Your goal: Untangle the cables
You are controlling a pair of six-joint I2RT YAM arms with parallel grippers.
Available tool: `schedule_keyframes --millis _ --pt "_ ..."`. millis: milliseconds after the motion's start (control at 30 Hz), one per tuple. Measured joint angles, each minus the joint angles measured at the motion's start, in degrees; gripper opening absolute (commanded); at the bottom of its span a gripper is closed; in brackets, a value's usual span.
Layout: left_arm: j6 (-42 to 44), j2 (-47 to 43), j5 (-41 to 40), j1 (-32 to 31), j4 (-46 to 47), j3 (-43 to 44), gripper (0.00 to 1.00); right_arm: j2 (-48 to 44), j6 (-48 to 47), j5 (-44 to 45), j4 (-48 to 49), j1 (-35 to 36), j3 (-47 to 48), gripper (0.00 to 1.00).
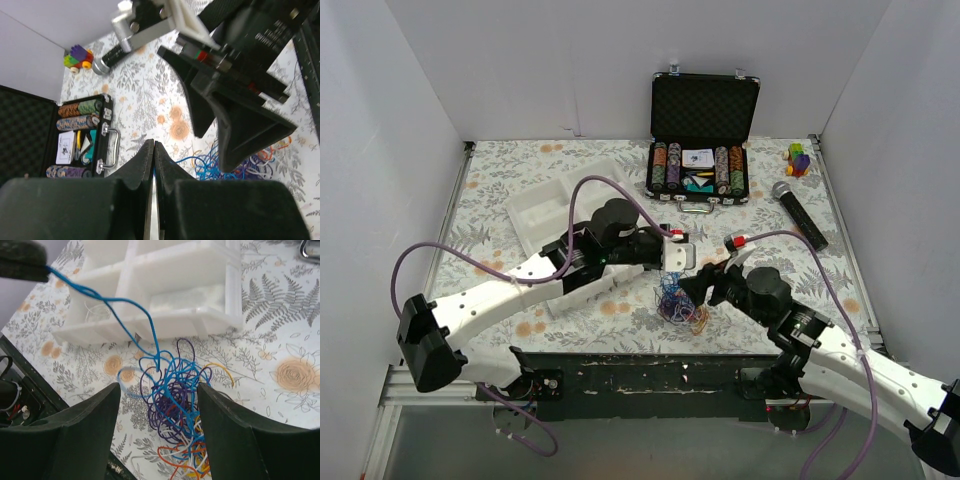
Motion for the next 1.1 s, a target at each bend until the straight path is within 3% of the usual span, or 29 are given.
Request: schedule_keyframes --millis 433,767,1100 --pt "-1.95 -5.22 -6.03 -8.20 -3.28 7.30 0.00 11.43 -3.67 1.44 3.02 -0.02 5.09 0.73" --pt "4.70 -5.86 -22.43 -11.28 10.73 11.76 0.00 14.14 -3.93 0.68 6.19 -0.07 5.05 0.72" --pt "8.55 -5.73 -25.73 -11.26 17.16 21.86 0.00 15.23 -2.36 0.63 8.28 -0.07 -0.31 0.71"
